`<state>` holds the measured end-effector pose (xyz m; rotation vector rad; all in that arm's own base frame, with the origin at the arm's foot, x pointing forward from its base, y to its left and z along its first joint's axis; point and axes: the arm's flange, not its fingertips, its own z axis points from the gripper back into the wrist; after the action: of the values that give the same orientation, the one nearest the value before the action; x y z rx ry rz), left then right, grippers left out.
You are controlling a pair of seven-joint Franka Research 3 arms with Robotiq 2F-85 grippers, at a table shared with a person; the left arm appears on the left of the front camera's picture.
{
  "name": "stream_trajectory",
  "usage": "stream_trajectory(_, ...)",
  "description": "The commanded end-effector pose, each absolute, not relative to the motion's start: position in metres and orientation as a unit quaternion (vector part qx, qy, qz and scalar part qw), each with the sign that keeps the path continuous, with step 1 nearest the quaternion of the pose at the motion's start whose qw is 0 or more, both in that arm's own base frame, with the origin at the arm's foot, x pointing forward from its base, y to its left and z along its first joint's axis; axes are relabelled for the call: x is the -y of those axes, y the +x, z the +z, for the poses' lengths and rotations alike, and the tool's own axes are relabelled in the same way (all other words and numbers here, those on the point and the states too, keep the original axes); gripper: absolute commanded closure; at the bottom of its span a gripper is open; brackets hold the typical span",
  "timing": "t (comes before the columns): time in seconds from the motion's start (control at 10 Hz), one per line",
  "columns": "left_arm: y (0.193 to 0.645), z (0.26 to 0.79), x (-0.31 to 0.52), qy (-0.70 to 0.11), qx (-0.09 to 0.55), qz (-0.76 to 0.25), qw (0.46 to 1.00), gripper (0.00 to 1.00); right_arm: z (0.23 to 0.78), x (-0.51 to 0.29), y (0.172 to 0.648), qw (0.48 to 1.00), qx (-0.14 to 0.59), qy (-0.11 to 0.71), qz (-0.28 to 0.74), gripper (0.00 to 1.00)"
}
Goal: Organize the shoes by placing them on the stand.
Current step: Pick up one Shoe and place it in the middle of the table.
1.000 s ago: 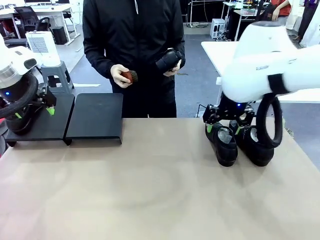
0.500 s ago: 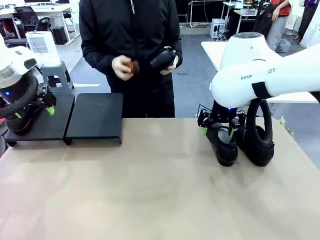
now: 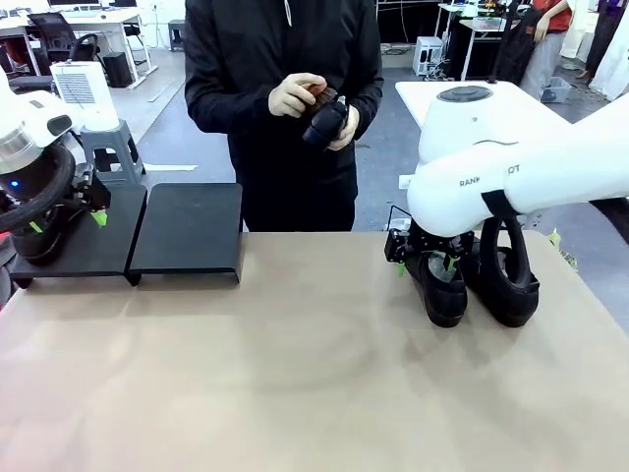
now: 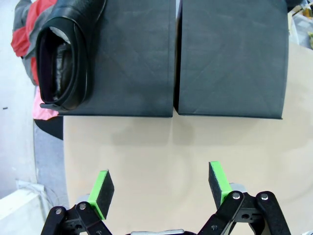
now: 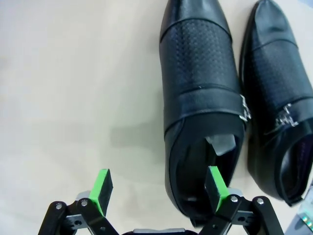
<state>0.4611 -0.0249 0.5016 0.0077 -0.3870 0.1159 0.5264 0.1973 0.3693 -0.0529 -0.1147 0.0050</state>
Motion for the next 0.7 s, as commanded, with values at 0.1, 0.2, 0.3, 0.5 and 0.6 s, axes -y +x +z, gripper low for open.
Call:
stream_trajectory(0.1, 0.460, 0.502, 0.023, 0.012, 0.196, 0.055, 0.979, 0.00, 0.359, -0.196, 0.543, 0.998, 0.064, -0.018, 0.012, 0.00)
stream_trajectory(0.2, 0.460, 0.502, 0.023, 0.012, 0.196, 0.055, 0.979, 0.00, 0.354, -0.195, 0.546, 0.998, 0.058, -0.011, 0.011, 0.00)
stream_trajectory(0.3, 0.460, 0.502, 0.023, 0.012, 0.196, 0.055, 0.979, 0.00, 0.352, -0.193, 0.547, 0.999, 0.049, -0.004, 0.008, 0.00)
stream_trajectory(0.5, 0.460, 0.502, 0.023, 0.012, 0.196, 0.055, 0.979, 0.00, 0.348, -0.194, 0.550, 0.999, 0.049, -0.008, 0.015, 0.05)
stream_trajectory(0.6, 0.460, 0.502, 0.023, 0.012, 0.196, 0.055, 0.979, 0.00, 0.347, -0.195, 0.550, 0.998, 0.053, -0.011, 0.016, 0.21)
